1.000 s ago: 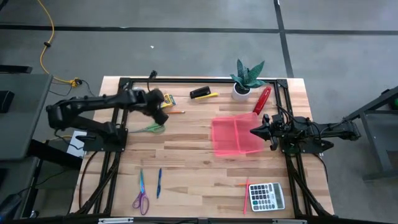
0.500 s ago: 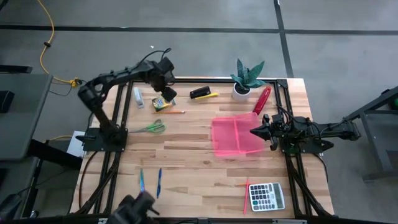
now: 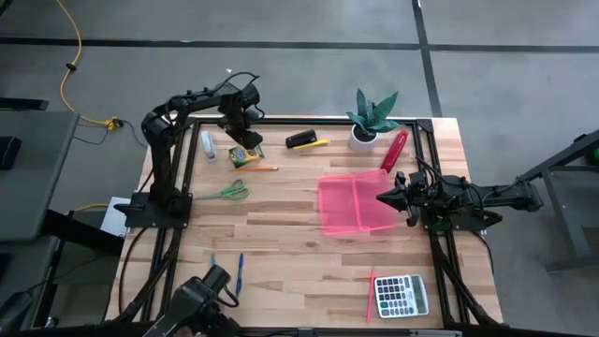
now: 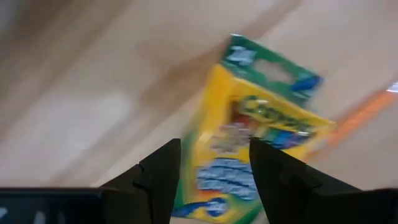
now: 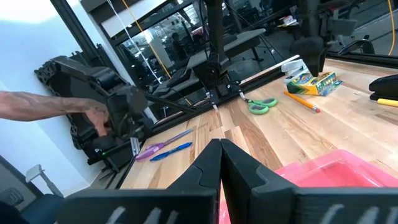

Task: Pack school essentials
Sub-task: Put the orange crayon box into the pink supply box

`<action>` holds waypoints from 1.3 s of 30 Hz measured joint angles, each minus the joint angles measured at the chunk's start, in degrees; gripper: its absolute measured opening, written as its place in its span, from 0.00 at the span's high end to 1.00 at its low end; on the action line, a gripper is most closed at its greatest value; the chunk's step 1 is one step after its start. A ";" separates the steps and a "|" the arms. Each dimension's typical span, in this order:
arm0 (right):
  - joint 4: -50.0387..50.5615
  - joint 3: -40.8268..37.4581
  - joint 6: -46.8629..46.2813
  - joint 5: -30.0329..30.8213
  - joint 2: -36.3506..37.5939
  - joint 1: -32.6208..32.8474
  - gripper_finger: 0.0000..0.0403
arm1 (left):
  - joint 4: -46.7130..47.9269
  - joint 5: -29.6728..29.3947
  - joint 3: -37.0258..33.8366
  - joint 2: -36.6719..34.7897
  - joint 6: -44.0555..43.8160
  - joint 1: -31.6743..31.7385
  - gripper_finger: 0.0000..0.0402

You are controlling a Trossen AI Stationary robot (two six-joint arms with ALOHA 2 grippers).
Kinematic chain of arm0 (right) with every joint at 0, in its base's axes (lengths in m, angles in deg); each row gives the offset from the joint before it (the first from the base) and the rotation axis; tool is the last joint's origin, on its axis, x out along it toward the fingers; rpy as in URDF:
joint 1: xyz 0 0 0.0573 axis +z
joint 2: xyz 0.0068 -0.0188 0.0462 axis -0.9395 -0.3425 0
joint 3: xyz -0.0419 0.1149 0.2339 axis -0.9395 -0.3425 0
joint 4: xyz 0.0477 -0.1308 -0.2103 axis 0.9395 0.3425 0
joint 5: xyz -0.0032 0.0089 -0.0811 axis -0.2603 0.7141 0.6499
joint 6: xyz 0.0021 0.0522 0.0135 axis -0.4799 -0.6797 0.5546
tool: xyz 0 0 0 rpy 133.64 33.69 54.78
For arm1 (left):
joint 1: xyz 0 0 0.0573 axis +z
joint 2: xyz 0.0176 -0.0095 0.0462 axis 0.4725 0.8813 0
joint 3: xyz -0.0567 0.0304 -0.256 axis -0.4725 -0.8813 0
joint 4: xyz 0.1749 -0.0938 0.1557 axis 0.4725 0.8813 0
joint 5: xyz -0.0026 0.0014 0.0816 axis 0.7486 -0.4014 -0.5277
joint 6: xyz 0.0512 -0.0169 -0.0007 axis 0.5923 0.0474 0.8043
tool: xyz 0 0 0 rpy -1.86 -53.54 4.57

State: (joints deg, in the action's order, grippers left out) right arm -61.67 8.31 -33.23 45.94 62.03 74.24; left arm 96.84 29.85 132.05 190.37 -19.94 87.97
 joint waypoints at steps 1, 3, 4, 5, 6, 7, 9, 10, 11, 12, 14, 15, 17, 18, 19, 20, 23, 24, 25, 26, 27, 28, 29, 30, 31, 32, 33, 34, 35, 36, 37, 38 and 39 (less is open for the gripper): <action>0.00 0.01 0.00 -0.01 0.00 0.01 1.00 | -0.03 0.62 0.00 0.08 0.56 0.00 0.55; -0.01 0.01 -0.01 -0.01 0.00 0.02 1.00 | -0.03 0.22 0.00 0.14 2.07 -0.09 0.55; 0.00 0.02 -0.02 -0.01 0.00 0.02 1.00 | -0.04 -0.30 0.00 0.14 2.81 -0.19 0.55; -0.02 0.02 -0.02 -0.01 0.00 0.00 1.00 | -0.07 -0.89 0.00 0.14 3.14 -0.22 0.55; 0.00 0.02 -0.02 -0.02 0.00 0.02 1.00 | -0.18 -1.62 0.00 0.14 3.20 -0.22 0.55; 0.00 0.01 0.00 -0.02 0.00 0.00 1.00 | -0.38 -2.50 0.00 0.14 3.23 -0.24 0.55; 0.00 0.02 0.00 -0.02 0.00 0.00 1.00 | -0.42 -3.19 0.00 0.14 3.99 -0.11 0.55; -0.01 0.02 -0.01 -0.01 0.00 0.00 1.00 | -0.42 -3.21 0.00 0.14 4.42 -0.11 0.55; 0.00 0.00 -0.02 -0.02 0.00 0.00 1.00 | -0.42 -3.19 0.00 0.14 4.89 -0.11 0.55; 0.00 0.02 -0.02 0.00 0.00 0.00 1.00 | -0.42 -3.19 0.00 0.14 5.38 -0.11 0.56; 0.00 0.00 -0.02 -0.01 0.01 0.01 1.00 | -0.42 -3.18 0.00 0.14 5.91 -0.14 0.58; 0.00 0.01 -0.01 -0.02 0.00 0.00 1.00 | -0.42 -3.17 0.00 0.14 6.11 -0.22 0.60; 0.00 0.01 0.00 -0.01 0.01 0.01 1.00 | -0.44 -3.15 0.00 0.14 6.49 -0.39 0.65; 0.00 0.02 -0.02 -0.01 0.02 0.00 1.00 | -0.44 -3.14 0.00 0.14 6.70 -0.55 0.68; 0.00 0.00 -0.02 -0.02 0.02 0.00 1.00 | -0.44 -3.12 0.00 0.14 7.03 -0.62 0.71; 0.00 0.00 0.00 0.00 0.00 0.02 1.00 | -0.44 -3.08 0.00 0.14 7.16 -0.63 0.74; 0.00 0.01 0.00 -0.02 0.02 0.01 1.00 | -0.58 -3.06 0.00 0.14 7.27 -0.63 0.84; -0.01 0.00 -0.01 0.00 0.02 0.02 1.00 | -0.74 -3.06 -0.02 0.14 7.27 -0.63 0.87; -0.01 0.02 0.00 -0.02 0.02 0.00 1.00 | -0.93 -3.04 -0.02 0.14 7.28 -0.62 0.90; 0.00 0.02 0.00 -0.01 0.02 0.02 1.00 | -1.09 -3.07 -0.02 0.14 7.28 -0.61 0.93; -0.01 0.02 -0.01 -0.02 0.01 0.00 1.00 | -1.19 -3.09 -0.02 0.14 7.48 -0.61 0.96; -0.01 0.00 -0.01 -0.02 0.02 0.00 1.00 | -1.31 -3.08 -0.02 0.14 7.86 -0.62 0.98; 0.00 0.02 0.00 0.00 0.02 0.00 1.00 | -1.52 -3.08 -0.02 0.14 8.12 -0.63 0.99; 0.00 0.01 -0.01 -0.01 0.01 0.01 1.00 | -1.78 -3.08 -0.02 0.14 8.12 -0.62 0.99; 0.00 0.01 -0.02 -0.02 0.02 0.01 1.00 | -2.04 -3.08 -0.02 0.14 8.14 -0.63 0.99; 0.00 0.01 0.00 -0.02 0.02 0.01 1.00 | -2.21 -3.08 -0.02 0.14 8.14 -0.61 0.99; 0.00 0.02 0.00 -0.02 0.02 0.01 1.00 | -2.24 -3.07 -0.02 0.08 8.14 -0.61 1.00; 0.00 0.02 -0.02 0.00 0.02 0.02 1.00 | -2.24 -3.06 -0.04 0.00 8.14 -0.61 1.00; 0.00 0.01 0.00 -0.01 0.02 0.00 1.00 | -2.24 -3.08 -0.07 -0.15 8.18 -0.57 1.00; -0.01 0.01 -0.01 -0.01 0.01 0.01 1.00 | -2.21 -3.09 -0.08 -0.42 8.46 -0.53 1.00; -0.02 0.00 0.00 0.00 0.02 0.00 1.00 | -2.10 -3.11 -0.10 -0.86 8.88 -0.48 1.00; -0.01 0.01 0.00 -0.01 0.02 0.01 1.00 | -1.96 -3.14 -0.11 -1.47 9.36 -0.46 1.00; 0.00 0.00 -0.01 -0.02 0.02 0.00 1.00 | -1.96 -3.17 -0.11 -2.12 9.61 -0.46 1.00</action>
State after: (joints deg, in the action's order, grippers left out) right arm -61.67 8.31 -33.24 45.92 62.05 74.24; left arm 94.88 26.68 131.94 188.25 -10.33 87.51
